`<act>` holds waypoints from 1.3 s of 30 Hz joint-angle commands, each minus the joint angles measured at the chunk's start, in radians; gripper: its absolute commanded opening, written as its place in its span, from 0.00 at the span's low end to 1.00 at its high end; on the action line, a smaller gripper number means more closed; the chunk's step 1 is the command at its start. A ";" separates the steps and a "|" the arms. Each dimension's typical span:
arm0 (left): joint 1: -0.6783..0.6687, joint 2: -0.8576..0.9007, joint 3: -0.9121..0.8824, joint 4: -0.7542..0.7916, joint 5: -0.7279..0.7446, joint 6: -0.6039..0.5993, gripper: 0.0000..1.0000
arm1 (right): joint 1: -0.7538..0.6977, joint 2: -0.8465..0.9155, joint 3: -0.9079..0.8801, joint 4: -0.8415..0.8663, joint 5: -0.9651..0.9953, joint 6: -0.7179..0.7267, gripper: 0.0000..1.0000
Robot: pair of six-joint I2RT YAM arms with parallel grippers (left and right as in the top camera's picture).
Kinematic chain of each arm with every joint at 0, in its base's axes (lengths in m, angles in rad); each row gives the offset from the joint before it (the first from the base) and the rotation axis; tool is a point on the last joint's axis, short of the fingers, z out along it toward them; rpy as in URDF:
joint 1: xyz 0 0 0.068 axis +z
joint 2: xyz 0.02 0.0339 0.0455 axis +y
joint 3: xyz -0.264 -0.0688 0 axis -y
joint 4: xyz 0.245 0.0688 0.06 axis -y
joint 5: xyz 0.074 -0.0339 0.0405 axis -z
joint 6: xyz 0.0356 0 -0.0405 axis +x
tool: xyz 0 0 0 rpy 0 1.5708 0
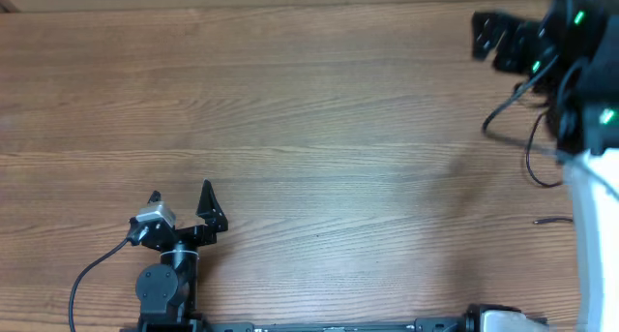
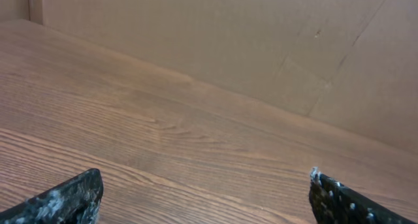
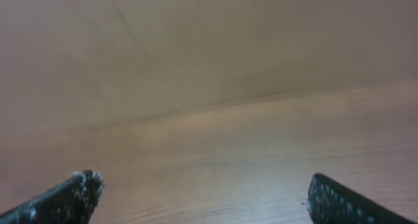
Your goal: Untangle cables
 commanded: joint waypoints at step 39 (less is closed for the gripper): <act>0.007 -0.008 -0.003 -0.001 0.010 0.019 1.00 | 0.034 -1.284 -1.389 0.507 0.043 -0.026 1.00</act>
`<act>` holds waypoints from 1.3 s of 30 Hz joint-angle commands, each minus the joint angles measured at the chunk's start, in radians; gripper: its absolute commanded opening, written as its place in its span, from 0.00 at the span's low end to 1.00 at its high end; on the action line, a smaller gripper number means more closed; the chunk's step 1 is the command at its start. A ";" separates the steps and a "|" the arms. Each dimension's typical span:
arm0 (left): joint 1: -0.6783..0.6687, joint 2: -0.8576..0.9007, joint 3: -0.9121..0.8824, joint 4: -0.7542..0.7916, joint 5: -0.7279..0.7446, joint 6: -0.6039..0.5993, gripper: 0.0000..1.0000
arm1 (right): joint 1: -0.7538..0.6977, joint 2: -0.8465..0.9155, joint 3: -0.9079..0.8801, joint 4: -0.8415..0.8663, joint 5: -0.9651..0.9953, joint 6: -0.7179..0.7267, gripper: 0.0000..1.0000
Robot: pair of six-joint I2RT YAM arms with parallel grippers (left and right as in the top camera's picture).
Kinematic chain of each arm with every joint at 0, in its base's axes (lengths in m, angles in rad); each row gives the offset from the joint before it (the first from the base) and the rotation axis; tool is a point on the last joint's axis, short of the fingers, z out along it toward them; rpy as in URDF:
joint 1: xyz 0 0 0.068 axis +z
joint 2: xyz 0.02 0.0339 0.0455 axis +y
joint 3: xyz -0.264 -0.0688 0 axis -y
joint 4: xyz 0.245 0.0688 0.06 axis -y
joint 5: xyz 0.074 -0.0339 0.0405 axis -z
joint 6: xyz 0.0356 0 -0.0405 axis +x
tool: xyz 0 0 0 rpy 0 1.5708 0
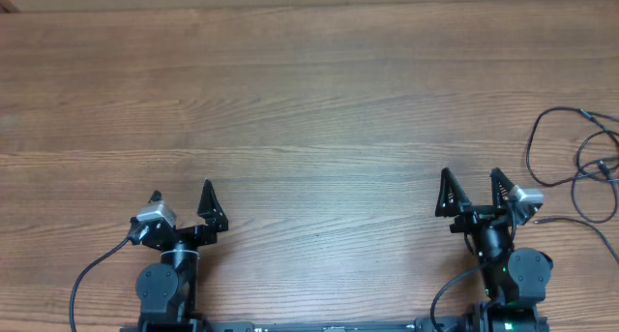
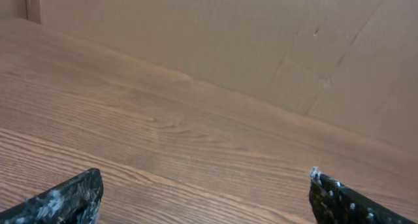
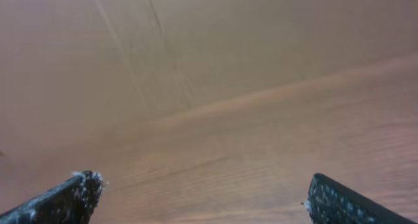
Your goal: Untangle cables
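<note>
Thin black cables (image 1: 578, 167) lie in loose loops at the table's right edge, partly cut off by the frame. My right gripper (image 1: 471, 182) is open at the front right, a short way left of the cables, with nothing between its fingers. My left gripper (image 1: 180, 196) is open at the front left, far from the cables. In the left wrist view the left gripper (image 2: 206, 188) spans bare wood. In the right wrist view the right gripper (image 3: 206, 188) likewise frames only wood; no cable shows in either wrist view.
The wooden table (image 1: 290, 100) stretches across the overhead view. A cardboard wall (image 2: 261, 41) rises behind the table's far edge. The left arm's own black lead (image 1: 92, 274) curls at the front left corner.
The right arm was up at the far right corner over the cables; now it sits at the front right, gripper open. The cables now lie uncovered at the right edge. The left arm has not moved.
</note>
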 commanded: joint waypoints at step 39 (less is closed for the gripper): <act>0.007 -0.008 -0.003 0.000 0.005 0.019 1.00 | 0.038 -0.161 -0.012 -0.129 -0.023 -0.307 1.00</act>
